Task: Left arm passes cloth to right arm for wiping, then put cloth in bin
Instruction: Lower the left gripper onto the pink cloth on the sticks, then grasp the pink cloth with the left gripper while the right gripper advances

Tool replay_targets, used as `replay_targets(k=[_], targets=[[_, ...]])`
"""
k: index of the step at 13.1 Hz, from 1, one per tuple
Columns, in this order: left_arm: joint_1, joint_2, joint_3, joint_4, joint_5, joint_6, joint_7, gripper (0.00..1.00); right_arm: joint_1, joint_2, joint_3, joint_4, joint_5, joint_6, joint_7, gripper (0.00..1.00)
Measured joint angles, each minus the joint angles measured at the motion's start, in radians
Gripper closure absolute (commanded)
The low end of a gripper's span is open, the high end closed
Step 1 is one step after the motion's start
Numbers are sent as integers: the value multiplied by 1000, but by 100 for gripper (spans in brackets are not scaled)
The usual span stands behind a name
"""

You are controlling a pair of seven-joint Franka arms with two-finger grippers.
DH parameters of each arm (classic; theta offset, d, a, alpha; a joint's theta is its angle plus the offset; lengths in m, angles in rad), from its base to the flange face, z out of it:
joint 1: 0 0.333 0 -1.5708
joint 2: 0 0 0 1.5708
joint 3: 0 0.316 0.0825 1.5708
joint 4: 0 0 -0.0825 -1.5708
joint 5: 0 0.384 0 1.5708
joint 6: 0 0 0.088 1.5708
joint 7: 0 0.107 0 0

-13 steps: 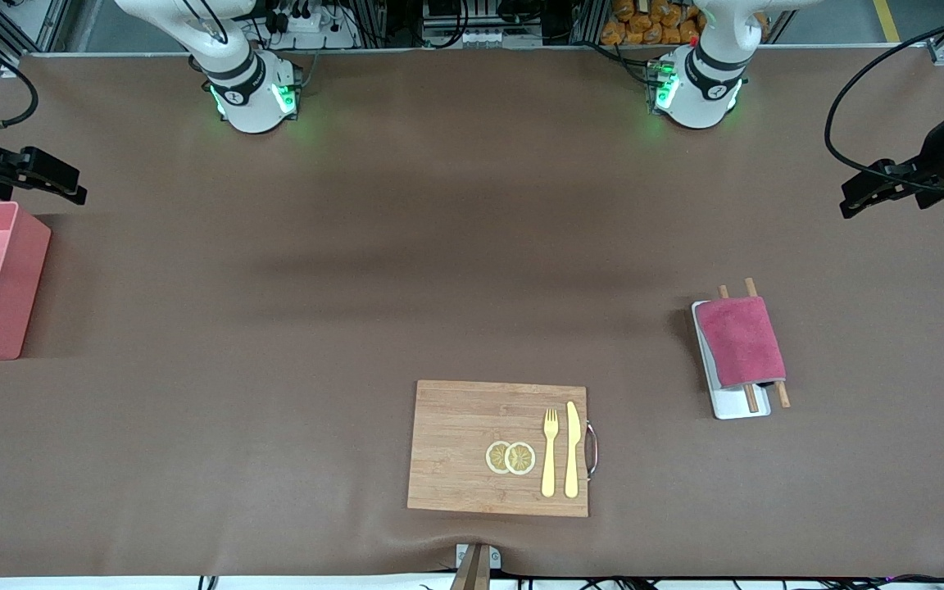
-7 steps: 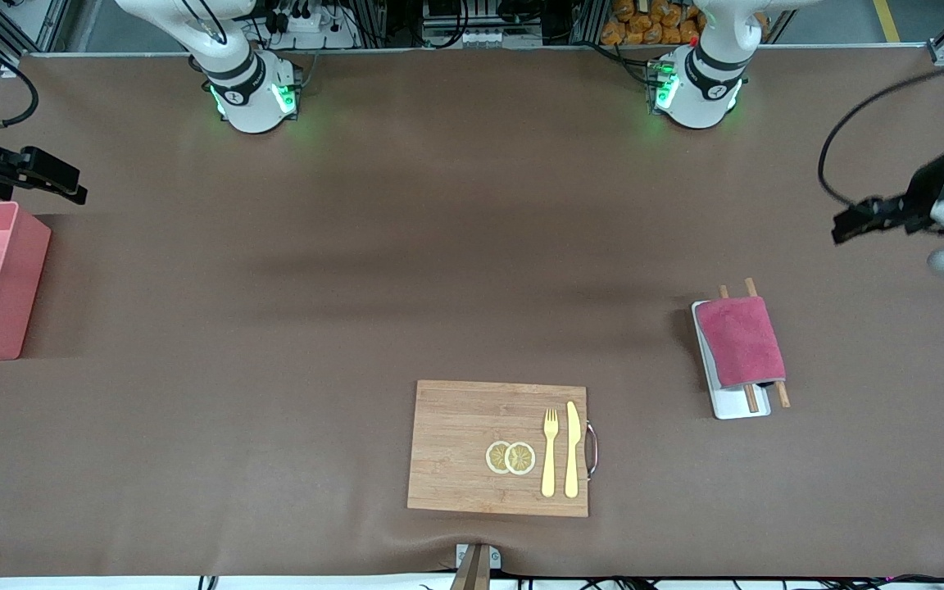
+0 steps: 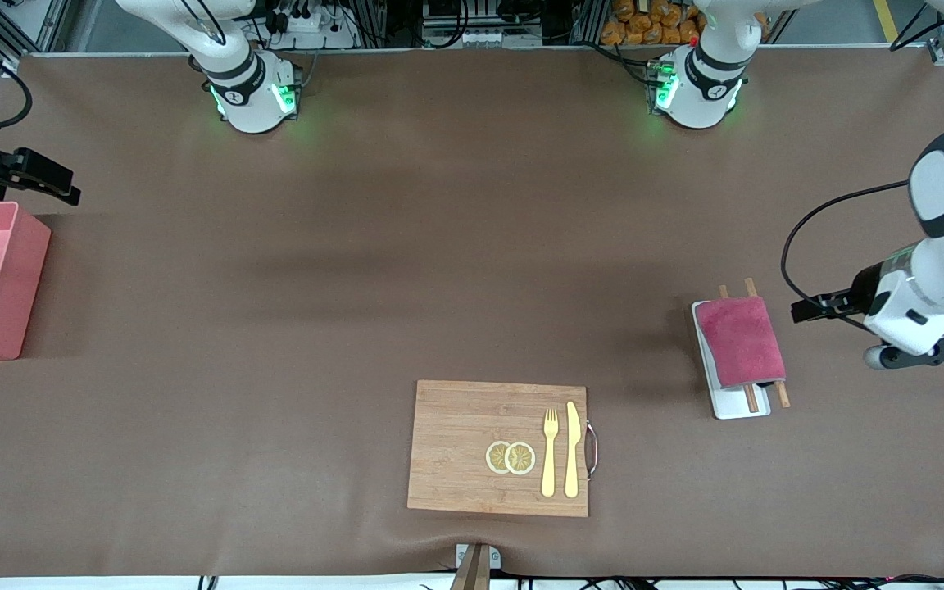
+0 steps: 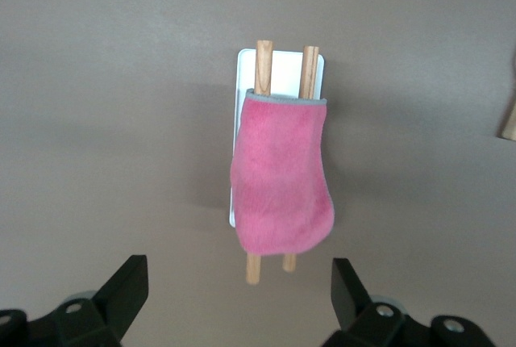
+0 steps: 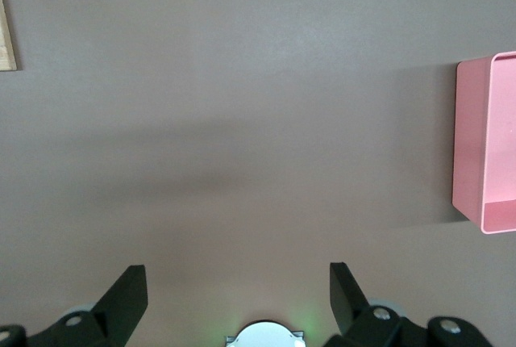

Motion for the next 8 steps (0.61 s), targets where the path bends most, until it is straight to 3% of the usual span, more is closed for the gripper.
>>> replay_targets(k=[2, 4, 8], targets=[[4, 0, 0, -61, 0, 68, -1, 1, -11, 5, -1, -1, 1, 0, -72, 0], [16, 0, 0, -121, 0, 143, -1, 23, -12, 25, -1, -7, 1, -1, -133, 0], [22, 12, -1, -232, 0, 300, -16, 30, -12, 108, 2, -9, 85, 5, -152, 0]])
